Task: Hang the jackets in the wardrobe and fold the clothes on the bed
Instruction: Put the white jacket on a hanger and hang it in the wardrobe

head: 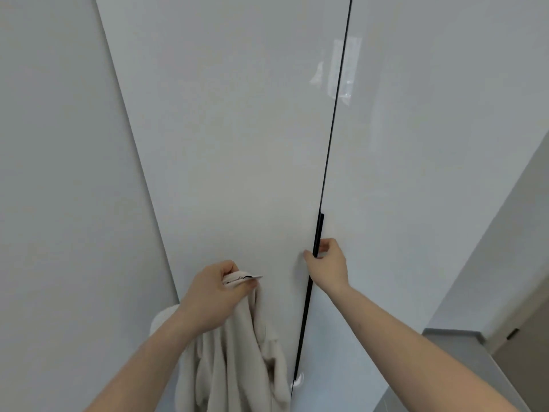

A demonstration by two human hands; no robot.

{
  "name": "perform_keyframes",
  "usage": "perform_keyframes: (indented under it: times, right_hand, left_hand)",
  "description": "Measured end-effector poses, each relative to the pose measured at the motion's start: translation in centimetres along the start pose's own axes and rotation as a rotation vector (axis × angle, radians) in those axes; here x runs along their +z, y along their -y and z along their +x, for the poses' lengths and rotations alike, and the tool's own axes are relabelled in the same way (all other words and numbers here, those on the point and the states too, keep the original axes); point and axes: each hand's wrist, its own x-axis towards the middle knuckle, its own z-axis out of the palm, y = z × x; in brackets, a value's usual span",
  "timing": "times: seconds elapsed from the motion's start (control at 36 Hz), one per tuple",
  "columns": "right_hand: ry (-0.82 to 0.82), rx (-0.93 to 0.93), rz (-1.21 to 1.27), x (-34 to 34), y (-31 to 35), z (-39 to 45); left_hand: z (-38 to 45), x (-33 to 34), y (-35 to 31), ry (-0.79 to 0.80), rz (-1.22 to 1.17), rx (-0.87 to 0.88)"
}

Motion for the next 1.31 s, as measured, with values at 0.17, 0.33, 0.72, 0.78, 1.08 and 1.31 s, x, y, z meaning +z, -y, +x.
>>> perform_keyframes:
  times: [0.17,0.33,0.72,0.78,1.08,1.31]
  right_hand:
    - [-0.038,0.032,-0.110,-0.5,0.5,0.3]
    - [-0.041,-0.006,-0.177,-2.5,-0.4,-2.8]
    - [-0.109,-0.160,-0.116,-12.2,-6.1,-14.3]
    - [-0.090,-0.153,-0.115,-14.2,-6.7,-15.4]
    - [-0.135,-0.163,-0.060,-30.2,-13.6,-21.2]
    - [-0.232,-0.088,-0.221,-41.6,-17.0,-20.6]
  left_hand:
    - [1.2,-0.6,1.3,0.047,0.010,0.028]
    - [1.2,-0.7,1.9,0.057,-0.007,0.088]
    - [-4.0,6.5,-2.3,0.180,0.101,0.144]
    - [-5.4,8.2,-3.6,0.196,0.095,0.162]
    - [-15.2,17.4,-10.4,0.135,0.099,0.191]
    - [-18.5,22.4,-14.7,0.159,0.084,0.180]
